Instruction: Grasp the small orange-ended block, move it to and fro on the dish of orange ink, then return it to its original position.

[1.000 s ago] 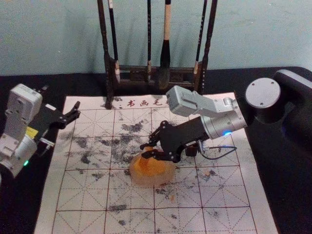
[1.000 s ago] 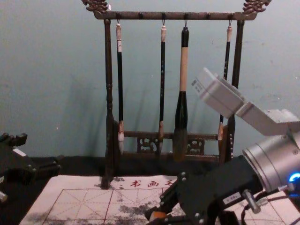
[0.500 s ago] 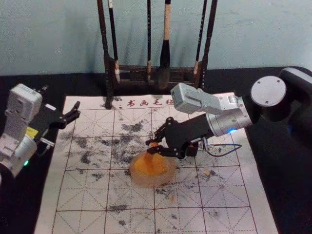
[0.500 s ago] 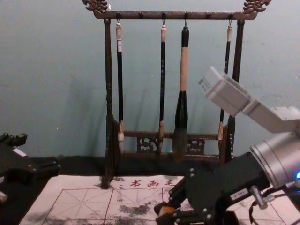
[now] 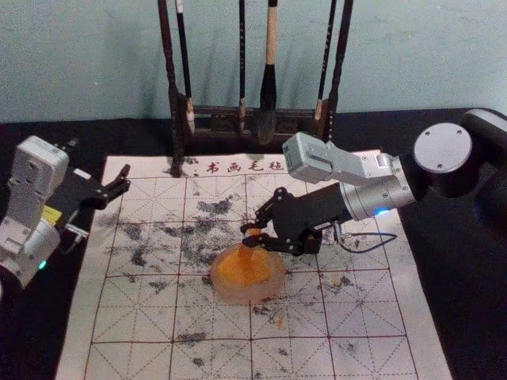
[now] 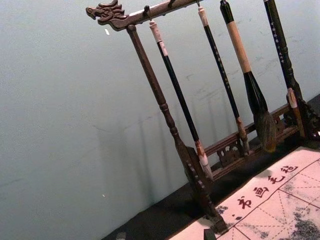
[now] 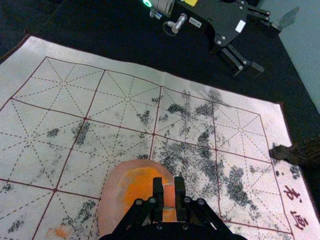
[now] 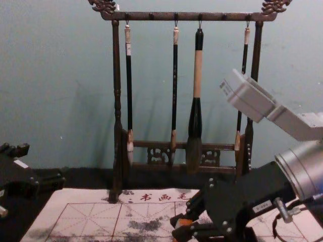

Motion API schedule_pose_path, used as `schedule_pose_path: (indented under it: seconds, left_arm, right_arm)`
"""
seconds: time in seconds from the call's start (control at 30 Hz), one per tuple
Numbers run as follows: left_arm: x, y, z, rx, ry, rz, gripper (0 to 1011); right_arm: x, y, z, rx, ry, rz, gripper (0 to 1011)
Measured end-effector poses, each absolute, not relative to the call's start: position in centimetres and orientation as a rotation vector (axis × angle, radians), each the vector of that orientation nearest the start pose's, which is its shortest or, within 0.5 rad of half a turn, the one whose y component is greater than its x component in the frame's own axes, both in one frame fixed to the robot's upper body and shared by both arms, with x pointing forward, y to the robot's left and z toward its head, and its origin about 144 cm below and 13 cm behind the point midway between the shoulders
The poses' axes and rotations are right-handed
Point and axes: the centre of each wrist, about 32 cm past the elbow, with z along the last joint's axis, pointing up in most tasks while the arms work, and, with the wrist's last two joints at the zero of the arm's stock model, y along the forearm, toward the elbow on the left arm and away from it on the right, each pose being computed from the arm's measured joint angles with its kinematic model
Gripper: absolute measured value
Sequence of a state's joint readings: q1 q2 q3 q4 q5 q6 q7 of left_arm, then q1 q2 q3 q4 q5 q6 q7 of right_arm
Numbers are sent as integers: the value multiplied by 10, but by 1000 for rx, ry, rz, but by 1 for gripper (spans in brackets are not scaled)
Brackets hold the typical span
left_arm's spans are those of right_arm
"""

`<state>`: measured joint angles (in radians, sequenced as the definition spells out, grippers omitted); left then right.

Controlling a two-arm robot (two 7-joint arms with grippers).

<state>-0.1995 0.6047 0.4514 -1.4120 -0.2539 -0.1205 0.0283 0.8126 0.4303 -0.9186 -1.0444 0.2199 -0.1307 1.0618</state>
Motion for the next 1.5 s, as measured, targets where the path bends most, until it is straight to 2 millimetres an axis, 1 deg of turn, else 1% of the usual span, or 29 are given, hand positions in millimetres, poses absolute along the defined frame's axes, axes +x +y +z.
schedule_pose_path:
  seconds: [0.23, 0.63, 0.8, 1.1, 1.23, 1.5]
  left_arm:
    - [489, 310, 1140, 305, -285, 1248, 1001]
    - [489, 310, 1140, 304, -285, 1248, 1001]
    - [489, 310, 1140, 304, -285, 1248, 1001]
    - [489, 310, 1140, 304, -285, 1248, 1001]
    - [489, 310, 1140, 304, -285, 1248, 1001]
    - [489, 310, 1140, 304, -285, 1248, 1001]
  right_arm:
    - [616, -216, 1220, -555, -299, 8, 133]
    - [606, -220, 1242, -521, -356, 3, 132]
    - [602, -225, 1248, -519, -374, -5, 132]
    - [591, -246, 1258, -530, -393, -54, 132]
    - [585, -260, 1262, -534, -397, -90, 133]
    - [574, -282, 1265, -555, -389, -137, 132]
